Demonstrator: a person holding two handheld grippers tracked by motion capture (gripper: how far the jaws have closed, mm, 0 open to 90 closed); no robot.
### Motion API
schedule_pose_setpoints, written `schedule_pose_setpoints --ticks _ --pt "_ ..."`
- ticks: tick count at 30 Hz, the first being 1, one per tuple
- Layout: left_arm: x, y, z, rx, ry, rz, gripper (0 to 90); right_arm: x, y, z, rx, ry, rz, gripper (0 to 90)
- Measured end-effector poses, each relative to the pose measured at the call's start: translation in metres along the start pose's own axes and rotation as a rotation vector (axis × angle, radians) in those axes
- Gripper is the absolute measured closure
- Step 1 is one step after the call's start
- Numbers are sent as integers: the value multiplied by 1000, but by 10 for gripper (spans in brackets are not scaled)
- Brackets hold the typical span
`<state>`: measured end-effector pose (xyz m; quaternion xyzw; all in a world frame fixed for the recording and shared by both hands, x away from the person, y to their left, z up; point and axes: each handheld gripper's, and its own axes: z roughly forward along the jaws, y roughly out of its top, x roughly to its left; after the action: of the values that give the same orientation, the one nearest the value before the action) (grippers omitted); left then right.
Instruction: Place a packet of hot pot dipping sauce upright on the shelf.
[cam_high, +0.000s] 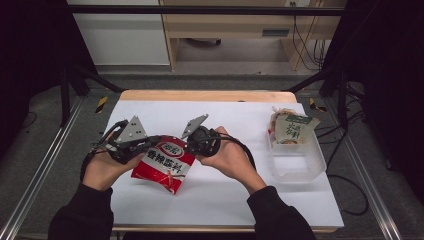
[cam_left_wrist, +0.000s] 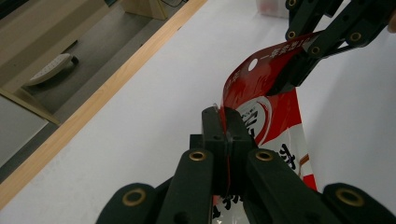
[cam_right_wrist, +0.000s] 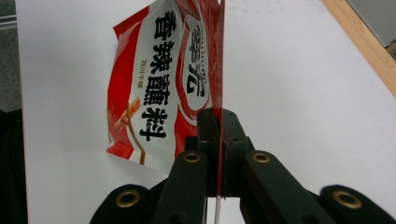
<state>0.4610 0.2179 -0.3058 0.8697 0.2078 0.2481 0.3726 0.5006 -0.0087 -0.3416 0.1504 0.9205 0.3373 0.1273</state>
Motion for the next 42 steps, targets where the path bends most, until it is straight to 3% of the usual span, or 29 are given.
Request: schedule_pose_setpoints --ticks 8,16,19,20,21,24,31,37,42 --pt "6 -1 -9 -89 -48 -56 861 -2 11 -18 12 -14 -41 900" --pt "4 -3 -4 -121 -44 -77 729 -13 13 -31 22 -59 -43 900" --pt "3 -4 -2 -126 -32 -85 599 -15 13 -34 27 -69 -38 900" --pt "3 -4 0 -127 -26 -93 599 -16 13 -37 30 -76 -36 900" --pt "4 -5 1 -134 -18 -102 492 -18 12 -42 33 -84 -30 900" --pt "4 -7 2 -153 -1 -115 348 -21 13 -49 30 -103 -22 900" --pt "5 -22 12 -104 11 -150 183 -32 13 -71 48 -152 2 900" --pt "5 -38 21 -58 11 -166 150 -39 13 -87 52 -184 10 900" --pt "3 -60 33 -23 14 -199 143 -46 16 -106 46 -223 30 900"
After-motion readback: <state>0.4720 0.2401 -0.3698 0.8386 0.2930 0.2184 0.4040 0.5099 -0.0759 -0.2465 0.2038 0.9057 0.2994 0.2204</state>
